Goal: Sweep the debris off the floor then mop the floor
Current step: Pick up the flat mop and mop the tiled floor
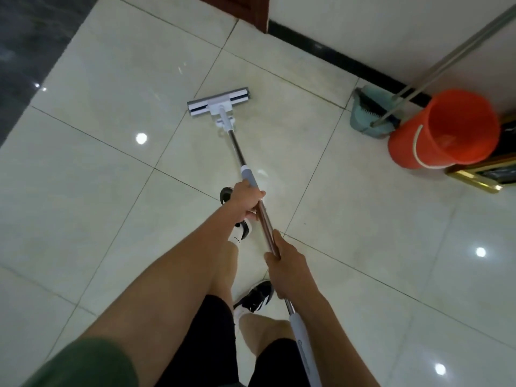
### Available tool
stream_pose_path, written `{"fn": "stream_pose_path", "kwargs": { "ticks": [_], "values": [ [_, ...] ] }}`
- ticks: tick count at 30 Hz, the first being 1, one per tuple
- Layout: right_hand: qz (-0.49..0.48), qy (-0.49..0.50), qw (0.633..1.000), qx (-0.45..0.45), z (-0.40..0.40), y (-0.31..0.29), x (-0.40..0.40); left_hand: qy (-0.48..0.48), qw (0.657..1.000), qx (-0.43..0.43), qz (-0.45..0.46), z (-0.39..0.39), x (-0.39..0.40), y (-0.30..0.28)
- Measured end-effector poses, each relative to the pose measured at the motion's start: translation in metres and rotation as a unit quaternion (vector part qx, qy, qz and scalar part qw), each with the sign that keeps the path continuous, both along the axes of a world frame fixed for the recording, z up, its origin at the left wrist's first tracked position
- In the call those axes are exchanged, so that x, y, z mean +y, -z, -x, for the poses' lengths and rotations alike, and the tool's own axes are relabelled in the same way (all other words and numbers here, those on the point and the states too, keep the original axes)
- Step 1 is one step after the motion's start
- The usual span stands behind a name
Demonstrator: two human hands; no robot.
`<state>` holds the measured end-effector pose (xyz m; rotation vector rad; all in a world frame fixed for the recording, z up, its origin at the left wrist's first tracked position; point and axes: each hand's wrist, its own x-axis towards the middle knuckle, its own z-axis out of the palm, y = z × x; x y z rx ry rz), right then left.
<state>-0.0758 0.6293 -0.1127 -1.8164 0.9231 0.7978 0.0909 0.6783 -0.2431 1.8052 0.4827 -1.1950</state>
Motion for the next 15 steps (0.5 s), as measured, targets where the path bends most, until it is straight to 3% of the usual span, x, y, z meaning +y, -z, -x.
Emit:
{"fn": "stream_pose_path", "kwargs": {
  "ticks": [6,15],
  "values": [
    [-0.029,0.031,0.999,-0.002,0.026,-0.013,-0.009,-0.024,0.999,-0.020,0.007,0.034,-0.008,0.004],
    [-0.057,0.031,0.998,-0.022,-0.056,0.000,-0.020,-0.076,0.996,-0.035,0.030,-0.042,-0.015,0.012]
  ]
}}
